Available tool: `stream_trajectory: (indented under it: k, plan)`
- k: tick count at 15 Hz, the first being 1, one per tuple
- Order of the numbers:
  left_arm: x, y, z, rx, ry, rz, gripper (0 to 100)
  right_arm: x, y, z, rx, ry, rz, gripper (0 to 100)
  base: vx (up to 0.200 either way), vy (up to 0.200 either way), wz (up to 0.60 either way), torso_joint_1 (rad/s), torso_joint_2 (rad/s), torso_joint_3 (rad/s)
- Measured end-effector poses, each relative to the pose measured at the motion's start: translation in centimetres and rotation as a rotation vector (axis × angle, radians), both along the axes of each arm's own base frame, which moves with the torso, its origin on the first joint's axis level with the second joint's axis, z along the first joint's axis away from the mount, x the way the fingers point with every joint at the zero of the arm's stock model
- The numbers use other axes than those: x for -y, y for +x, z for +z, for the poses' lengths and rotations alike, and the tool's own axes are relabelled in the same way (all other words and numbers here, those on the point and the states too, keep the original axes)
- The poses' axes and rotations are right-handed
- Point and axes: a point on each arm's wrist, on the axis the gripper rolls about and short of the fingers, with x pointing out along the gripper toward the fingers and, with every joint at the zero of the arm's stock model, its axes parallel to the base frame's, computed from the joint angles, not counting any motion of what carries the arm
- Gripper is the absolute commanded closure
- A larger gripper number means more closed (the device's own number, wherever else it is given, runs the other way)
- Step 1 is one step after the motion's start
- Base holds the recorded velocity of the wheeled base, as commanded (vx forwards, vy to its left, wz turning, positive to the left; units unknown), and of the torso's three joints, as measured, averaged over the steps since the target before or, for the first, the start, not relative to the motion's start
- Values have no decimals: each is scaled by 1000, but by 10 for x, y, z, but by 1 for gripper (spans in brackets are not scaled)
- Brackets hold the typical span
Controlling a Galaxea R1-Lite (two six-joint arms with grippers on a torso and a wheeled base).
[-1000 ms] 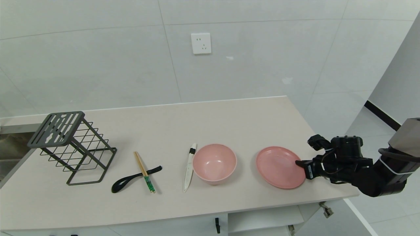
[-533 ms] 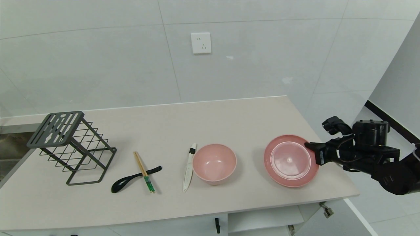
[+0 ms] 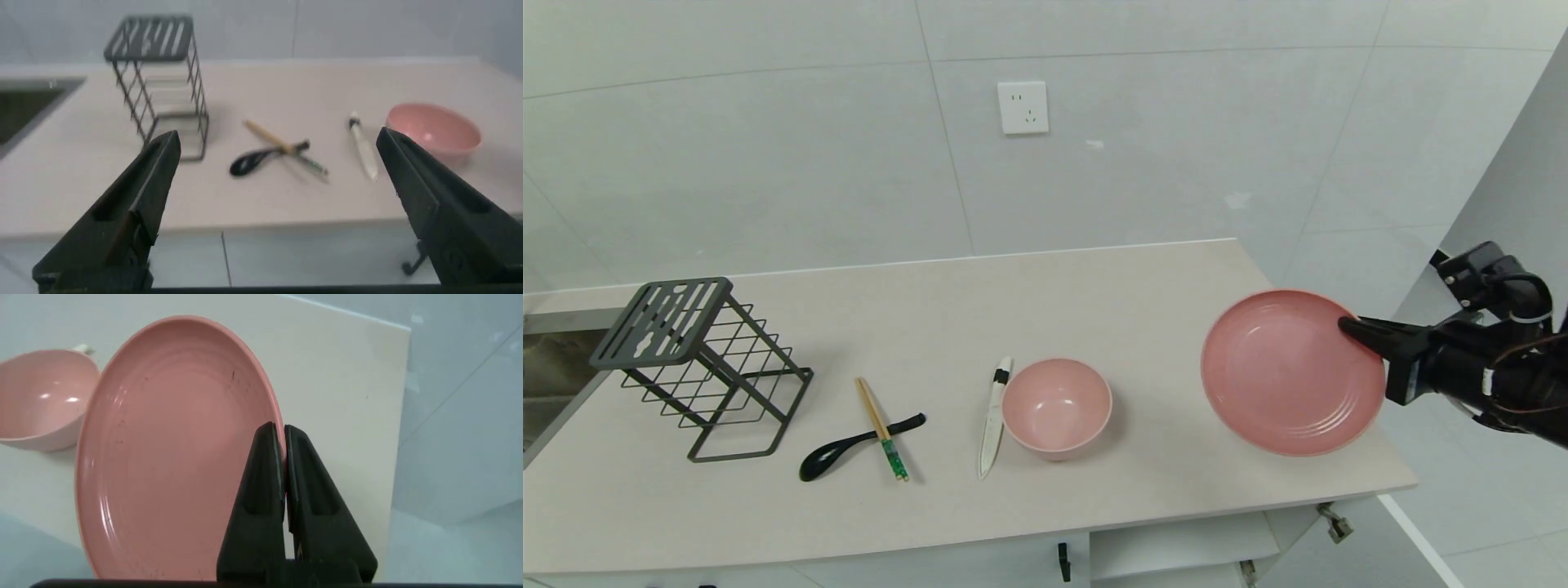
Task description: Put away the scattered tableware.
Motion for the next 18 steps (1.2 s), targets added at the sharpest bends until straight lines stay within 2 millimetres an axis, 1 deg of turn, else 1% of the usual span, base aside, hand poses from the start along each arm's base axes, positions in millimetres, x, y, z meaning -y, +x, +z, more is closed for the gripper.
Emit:
stream_trajectory:
  k: [3, 4, 6, 8, 11, 13, 15, 16, 18]
  plan:
    - [2, -3, 9, 28, 24, -100, 0, 2, -27, 13, 60, 7, 7, 100, 0, 0, 0, 0, 0, 0]
    - [3, -5, 17, 23, 30, -131, 0, 2, -32, 16, 78, 9, 9, 100, 0, 0, 0, 0, 0, 0]
    - [5, -9, 45, -6, 45, -218, 0, 3, -39, 22, 110, 6, 29, 100, 0, 0, 0, 0, 0, 0]
    - [7, 0, 64, -71, 51, -303, 0, 3, -43, 26, 135, 0, 41, 100, 0, 0, 0, 0, 0, 0]
    - [9, 30, 89, -178, 54, -423, 0, 3, -45, 33, 177, 3, 54, 100, 0, 0, 0, 0, 0, 0]
    - [11, 64, 108, -217, 62, -492, 0, 4, -47, 37, 199, 4, 49, 100, 0, 0, 0, 0, 0, 0]
    - [16, 107, 123, -224, 99, -556, 0, 6, -46, 42, 222, 7, 42, 100, 0, 0, 0, 0, 0, 0]
    - [20, 127, 125, -229, 117, -590, 0, 4, -44, 45, 231, 9, 51, 100, 0, 0, 0, 0, 0, 0]
    - [31, 160, 117, -320, 122, -637, 0, -5, -40, 44, 229, 13, 91, 100, 0, 0, 0, 0, 0, 0]
